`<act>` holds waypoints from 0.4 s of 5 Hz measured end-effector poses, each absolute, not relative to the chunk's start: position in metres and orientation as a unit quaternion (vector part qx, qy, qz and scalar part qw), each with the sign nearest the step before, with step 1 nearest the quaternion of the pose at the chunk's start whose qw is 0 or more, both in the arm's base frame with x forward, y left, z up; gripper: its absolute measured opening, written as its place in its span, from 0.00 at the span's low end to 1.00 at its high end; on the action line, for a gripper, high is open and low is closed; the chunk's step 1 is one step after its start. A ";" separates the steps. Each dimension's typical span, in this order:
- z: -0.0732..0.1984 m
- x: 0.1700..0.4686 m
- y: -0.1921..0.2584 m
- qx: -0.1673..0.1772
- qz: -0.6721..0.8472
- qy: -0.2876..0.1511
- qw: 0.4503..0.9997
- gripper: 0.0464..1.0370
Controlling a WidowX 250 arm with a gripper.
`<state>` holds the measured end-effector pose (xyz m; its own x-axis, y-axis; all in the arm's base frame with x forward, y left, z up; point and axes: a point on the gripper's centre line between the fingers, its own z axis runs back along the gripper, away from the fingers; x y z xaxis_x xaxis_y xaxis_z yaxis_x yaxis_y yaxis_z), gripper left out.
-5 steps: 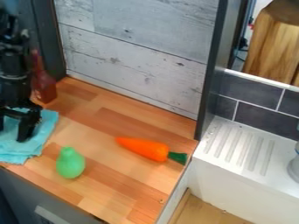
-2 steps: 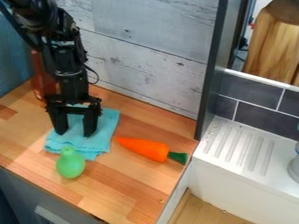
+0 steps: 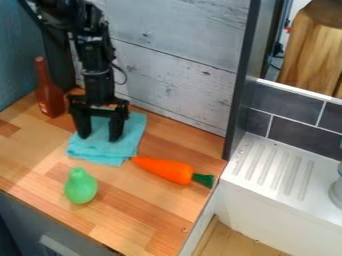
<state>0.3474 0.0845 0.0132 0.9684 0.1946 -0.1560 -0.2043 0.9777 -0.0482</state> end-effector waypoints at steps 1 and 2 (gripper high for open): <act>0.028 0.364 0.089 -0.025 0.091 0.051 0.994 0.96; 0.031 0.359 0.091 -0.013 0.082 0.068 0.994 0.96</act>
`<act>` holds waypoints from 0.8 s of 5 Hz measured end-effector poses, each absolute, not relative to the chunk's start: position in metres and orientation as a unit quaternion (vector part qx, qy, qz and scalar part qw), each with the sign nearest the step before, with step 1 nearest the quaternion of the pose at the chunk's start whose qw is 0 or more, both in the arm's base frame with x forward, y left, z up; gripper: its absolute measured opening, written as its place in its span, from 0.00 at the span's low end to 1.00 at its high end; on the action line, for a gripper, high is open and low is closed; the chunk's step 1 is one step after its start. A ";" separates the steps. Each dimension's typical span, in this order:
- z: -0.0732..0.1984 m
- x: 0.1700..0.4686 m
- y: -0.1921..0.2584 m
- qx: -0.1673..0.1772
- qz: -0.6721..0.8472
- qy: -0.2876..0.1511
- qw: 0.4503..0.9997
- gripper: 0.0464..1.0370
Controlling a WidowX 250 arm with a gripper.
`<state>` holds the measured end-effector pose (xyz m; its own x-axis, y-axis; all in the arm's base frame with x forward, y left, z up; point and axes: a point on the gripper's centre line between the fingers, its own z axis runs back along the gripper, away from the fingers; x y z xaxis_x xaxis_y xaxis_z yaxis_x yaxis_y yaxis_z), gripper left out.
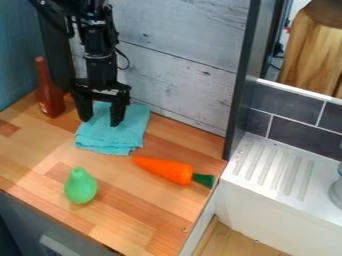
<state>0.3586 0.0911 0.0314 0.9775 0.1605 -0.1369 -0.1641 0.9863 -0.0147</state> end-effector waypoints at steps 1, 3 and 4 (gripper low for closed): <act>0.063 0.350 0.076 0.004 0.053 0.052 0.997 0.96; 0.104 0.308 0.023 -0.012 -0.055 0.065 0.996 0.96; 0.113 0.272 0.013 0.011 -0.113 0.093 0.989 0.96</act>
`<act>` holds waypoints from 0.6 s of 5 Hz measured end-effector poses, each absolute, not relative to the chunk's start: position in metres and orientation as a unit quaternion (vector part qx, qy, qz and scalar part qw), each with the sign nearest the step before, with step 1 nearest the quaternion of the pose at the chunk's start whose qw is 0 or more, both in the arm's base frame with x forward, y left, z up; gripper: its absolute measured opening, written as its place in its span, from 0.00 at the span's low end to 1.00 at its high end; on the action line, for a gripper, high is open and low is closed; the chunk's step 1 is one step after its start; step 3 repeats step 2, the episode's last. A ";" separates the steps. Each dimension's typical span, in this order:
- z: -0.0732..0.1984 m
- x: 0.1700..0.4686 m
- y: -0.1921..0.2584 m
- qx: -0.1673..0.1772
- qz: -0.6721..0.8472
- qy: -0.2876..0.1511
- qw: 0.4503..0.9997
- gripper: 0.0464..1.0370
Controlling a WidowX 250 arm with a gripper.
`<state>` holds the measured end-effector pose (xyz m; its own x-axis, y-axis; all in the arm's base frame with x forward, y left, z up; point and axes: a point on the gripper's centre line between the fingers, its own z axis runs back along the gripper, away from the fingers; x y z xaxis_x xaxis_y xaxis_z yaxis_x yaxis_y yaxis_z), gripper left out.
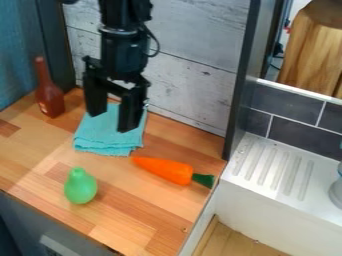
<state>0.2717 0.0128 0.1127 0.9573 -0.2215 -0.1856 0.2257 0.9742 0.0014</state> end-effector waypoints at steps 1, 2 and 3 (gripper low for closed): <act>0.136 0.239 0.026 0.034 -0.149 0.082 0.985 0.96; 0.134 0.227 0.039 0.038 -0.142 0.092 0.985 0.96; 0.134 0.227 0.039 0.038 -0.142 0.092 0.985 0.96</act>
